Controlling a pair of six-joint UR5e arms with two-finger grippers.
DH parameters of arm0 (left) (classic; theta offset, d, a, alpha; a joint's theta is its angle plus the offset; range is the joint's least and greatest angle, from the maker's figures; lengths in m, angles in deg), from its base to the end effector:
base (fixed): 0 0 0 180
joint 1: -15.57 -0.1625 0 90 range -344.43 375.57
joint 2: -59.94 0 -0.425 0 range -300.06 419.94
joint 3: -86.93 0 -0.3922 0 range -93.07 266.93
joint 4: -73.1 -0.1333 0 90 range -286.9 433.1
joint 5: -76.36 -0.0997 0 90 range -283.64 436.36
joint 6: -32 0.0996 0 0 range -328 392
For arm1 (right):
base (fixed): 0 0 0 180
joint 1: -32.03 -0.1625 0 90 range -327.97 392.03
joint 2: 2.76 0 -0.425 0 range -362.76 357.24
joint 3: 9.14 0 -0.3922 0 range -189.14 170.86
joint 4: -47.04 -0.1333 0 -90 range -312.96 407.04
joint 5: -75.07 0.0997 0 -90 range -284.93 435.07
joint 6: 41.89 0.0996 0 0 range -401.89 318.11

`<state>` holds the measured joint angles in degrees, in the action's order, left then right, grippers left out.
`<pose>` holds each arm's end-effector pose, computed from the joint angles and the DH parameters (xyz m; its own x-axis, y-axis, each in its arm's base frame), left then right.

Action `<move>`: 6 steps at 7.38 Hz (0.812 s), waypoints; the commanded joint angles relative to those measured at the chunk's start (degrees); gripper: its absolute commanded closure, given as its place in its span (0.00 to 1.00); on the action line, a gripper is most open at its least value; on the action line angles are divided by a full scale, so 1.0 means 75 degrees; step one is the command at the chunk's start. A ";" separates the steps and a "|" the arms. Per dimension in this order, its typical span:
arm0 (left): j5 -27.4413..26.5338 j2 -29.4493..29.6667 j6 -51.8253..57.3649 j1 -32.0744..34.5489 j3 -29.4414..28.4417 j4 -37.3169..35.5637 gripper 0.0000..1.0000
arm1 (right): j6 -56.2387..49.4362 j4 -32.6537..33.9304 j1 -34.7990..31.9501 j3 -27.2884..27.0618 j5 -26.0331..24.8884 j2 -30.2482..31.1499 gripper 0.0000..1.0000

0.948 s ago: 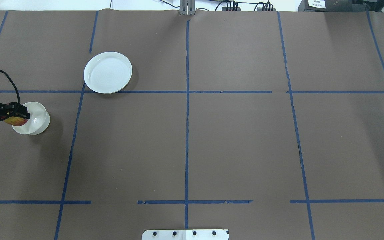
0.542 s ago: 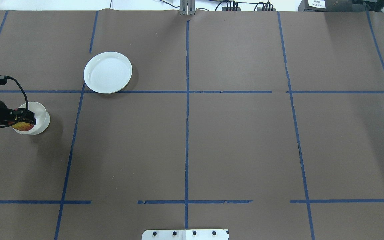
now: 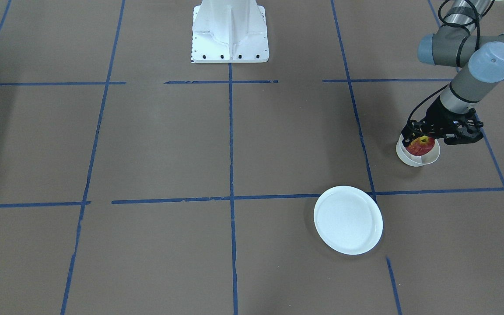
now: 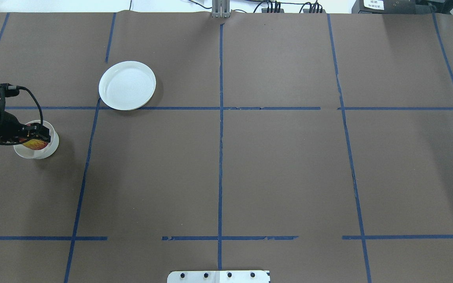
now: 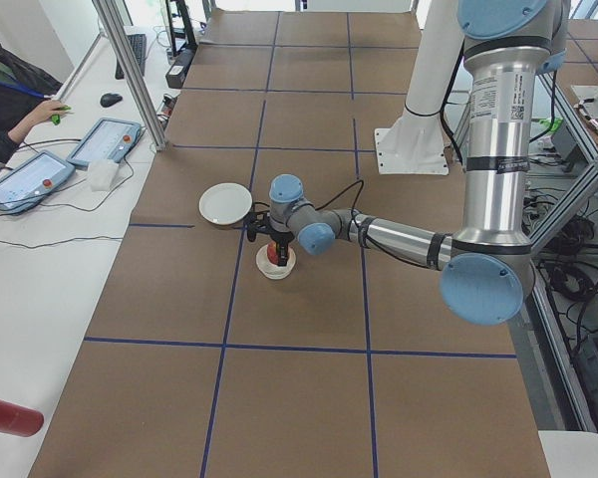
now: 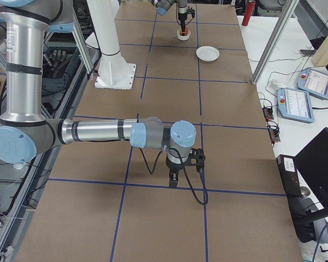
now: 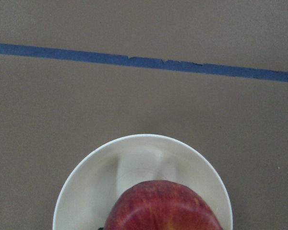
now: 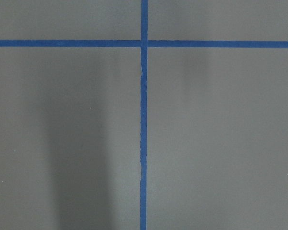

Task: Move apple from plate to bowl
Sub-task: 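Lower the apple into the bowl and open the left gripper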

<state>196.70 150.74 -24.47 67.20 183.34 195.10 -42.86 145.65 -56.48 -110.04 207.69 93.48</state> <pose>0.2618 -0.4644 0.5418 0.6652 -0.0722 -0.7432 0.1331 0.9908 0.0229 0.0544 -0.4407 0.6331 0.7363 0.0106 0.6766 0.0384 0.9976 -0.0574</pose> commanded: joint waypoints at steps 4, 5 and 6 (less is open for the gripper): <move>0.0207 -0.0130 0.0695 0.0147 0.0584 -0.0175 0.00 | 0.0000 0.0000 0.0000 0.0000 0.0000 0.0000 0.00; 0.0614 -0.0153 0.1197 0.0681 0.0796 -0.0583 0.00 | 0.0000 0.0000 0.0000 0.0000 0.0000 0.0000 0.00; 0.0711 -0.0049 0.2211 0.1116 0.1019 -0.1283 0.00 | 0.0000 0.0000 0.0000 0.0000 0.0000 0.0000 0.00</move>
<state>200.35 149.89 -15.24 71.68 188.78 190.68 -42.86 145.65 -56.49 -110.04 207.69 93.48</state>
